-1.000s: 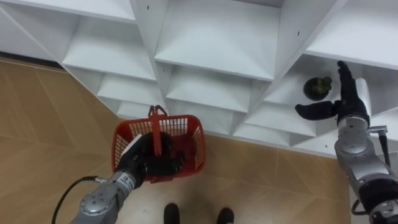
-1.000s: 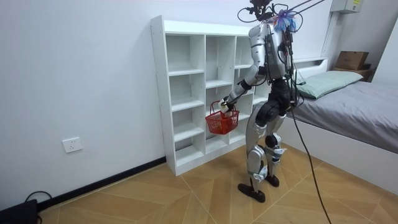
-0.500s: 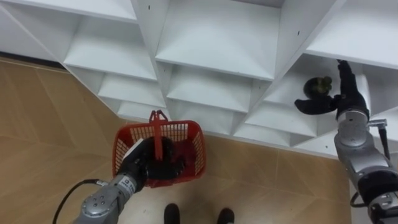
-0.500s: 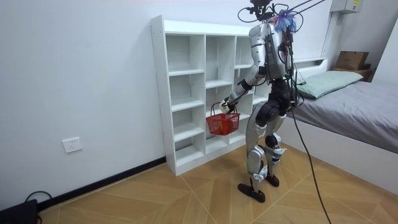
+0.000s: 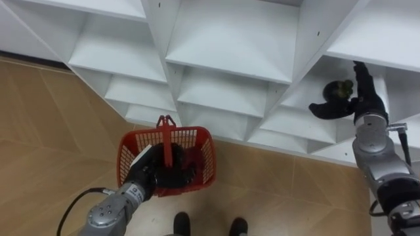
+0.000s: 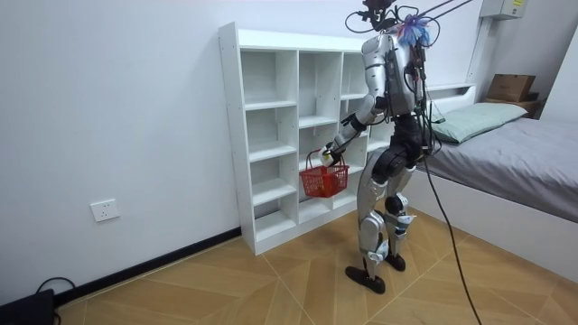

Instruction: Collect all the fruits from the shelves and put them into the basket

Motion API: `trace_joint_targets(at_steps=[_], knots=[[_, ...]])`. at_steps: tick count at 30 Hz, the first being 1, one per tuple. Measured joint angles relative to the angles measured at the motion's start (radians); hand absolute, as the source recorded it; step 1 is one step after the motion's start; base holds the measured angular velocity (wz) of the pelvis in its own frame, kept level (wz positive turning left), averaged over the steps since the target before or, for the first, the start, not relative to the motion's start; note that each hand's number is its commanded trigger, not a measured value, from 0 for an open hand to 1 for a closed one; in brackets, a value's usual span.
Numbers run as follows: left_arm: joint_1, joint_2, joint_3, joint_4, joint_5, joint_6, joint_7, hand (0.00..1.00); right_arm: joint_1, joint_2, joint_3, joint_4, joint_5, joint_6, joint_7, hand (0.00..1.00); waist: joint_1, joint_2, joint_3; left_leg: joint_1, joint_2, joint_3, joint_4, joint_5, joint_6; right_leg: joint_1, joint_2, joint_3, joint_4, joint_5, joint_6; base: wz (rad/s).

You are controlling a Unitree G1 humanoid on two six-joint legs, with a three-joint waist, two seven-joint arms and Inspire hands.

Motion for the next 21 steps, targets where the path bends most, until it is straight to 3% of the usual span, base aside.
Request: trace_joint_targets(at_steps=[21], knots=[[-0.016, 0.002, -0.019, 0.018, -0.005, 0.0, 0.049, 1.0, -0.001, 0.0, 0.03, 0.015, 0.002, 0.001, 0.006, 0.0, -0.001, 0.001, 0.0004, -0.039, 0.002, -0.001, 0.011, 0.001, 0.001, -0.026, -0.003, -0.016, 0.0, 0.0, 0.0, 0.01]])
